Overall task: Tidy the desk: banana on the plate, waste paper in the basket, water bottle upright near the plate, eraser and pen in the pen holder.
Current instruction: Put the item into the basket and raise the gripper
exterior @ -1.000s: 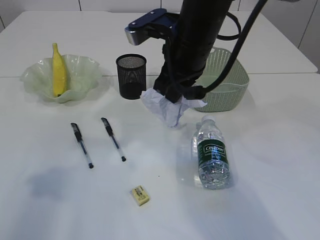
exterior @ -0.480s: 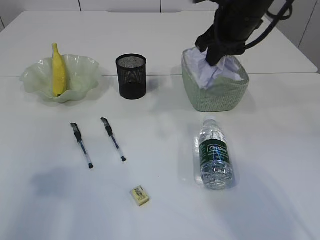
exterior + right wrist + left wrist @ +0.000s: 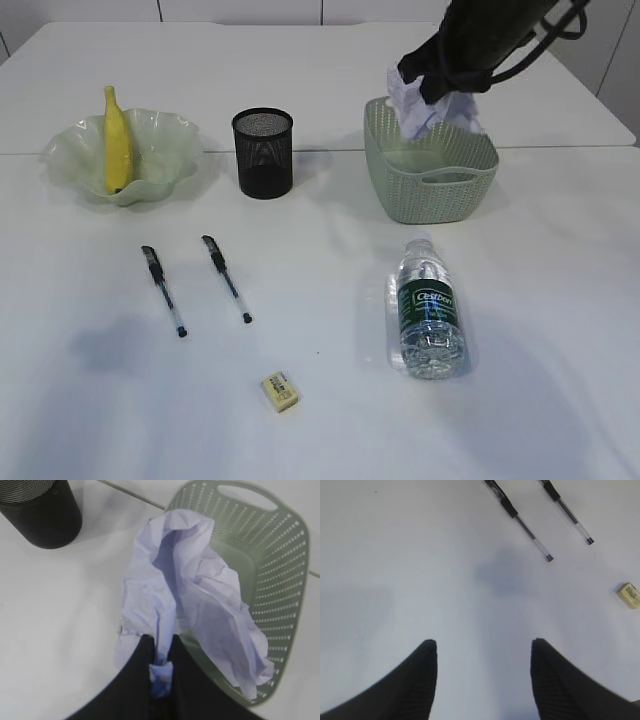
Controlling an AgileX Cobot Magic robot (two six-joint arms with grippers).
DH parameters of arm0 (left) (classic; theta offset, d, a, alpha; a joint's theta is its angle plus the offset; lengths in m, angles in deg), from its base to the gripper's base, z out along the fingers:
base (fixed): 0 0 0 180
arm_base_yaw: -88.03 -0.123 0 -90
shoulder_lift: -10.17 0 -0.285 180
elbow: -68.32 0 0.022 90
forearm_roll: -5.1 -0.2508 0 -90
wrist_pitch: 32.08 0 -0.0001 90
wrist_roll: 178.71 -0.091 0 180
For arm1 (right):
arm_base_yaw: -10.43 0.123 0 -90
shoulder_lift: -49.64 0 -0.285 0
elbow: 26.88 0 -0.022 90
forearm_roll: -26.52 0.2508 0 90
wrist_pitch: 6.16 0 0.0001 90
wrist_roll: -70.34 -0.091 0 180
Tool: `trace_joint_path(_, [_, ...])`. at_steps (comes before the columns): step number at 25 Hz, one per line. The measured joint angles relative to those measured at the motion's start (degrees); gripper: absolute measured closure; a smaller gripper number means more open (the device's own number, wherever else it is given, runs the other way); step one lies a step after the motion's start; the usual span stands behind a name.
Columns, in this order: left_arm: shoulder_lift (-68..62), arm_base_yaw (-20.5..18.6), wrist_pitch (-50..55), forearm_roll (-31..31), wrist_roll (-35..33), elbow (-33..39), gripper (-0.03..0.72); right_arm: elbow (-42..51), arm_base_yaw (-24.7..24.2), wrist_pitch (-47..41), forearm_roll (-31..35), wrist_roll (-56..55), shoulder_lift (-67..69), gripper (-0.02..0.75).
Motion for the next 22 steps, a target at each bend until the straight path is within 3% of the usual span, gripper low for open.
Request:
trace_joint_path(17, [0.0, 0.0, -0.13, 1.26, 0.0, 0.0, 0.272, -4.24, -1.59, 3.53, 2.77, -1.58, 8.19, 0.713])
trace_joint_path(22, [0.0, 0.0, -0.15, 1.48, 0.0, 0.0, 0.274, -4.37, -1.59, 3.53, 2.13, -3.24, 8.43, 0.637])
